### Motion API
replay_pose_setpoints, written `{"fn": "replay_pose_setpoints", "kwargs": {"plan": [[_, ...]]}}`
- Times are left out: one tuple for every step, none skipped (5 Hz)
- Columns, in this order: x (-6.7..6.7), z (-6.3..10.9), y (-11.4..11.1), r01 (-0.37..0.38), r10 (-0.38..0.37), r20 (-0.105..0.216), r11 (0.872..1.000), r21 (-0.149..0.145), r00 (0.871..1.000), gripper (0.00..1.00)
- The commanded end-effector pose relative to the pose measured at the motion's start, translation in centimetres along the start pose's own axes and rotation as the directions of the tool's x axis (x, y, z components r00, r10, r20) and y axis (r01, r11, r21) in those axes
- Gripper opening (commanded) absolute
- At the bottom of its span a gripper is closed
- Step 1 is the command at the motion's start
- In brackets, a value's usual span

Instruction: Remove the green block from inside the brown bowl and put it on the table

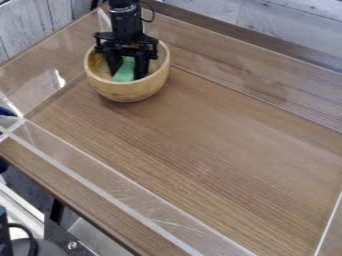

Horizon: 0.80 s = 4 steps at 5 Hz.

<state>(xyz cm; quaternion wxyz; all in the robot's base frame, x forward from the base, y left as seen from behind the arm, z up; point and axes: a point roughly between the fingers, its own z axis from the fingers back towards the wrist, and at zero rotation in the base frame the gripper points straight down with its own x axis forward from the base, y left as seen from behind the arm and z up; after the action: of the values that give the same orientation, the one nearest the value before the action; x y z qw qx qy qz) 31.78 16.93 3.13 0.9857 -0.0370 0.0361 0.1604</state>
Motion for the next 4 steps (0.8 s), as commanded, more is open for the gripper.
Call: {"fn": "replay_pose_setpoints", "kwargs": {"plan": [[-0.2, 4.3, 0.3, 0.007, -0.004, 0.109, 1.0, -0.026, 0.994, 0.0], [-0.4, 7.4, 0.5, -0.018, 0.023, 0.149, 0.999, -0.038, 0.989, 0.0], [-0.8, 11.8, 0.4, -0.033, 0.047, 0.209, 0.997, -0.072, 0.977, 0.0], [-2.6, 14.5, -0.8, -0.025, 0.045, 0.236, 0.996, -0.087, 0.971, 0.0]]}}
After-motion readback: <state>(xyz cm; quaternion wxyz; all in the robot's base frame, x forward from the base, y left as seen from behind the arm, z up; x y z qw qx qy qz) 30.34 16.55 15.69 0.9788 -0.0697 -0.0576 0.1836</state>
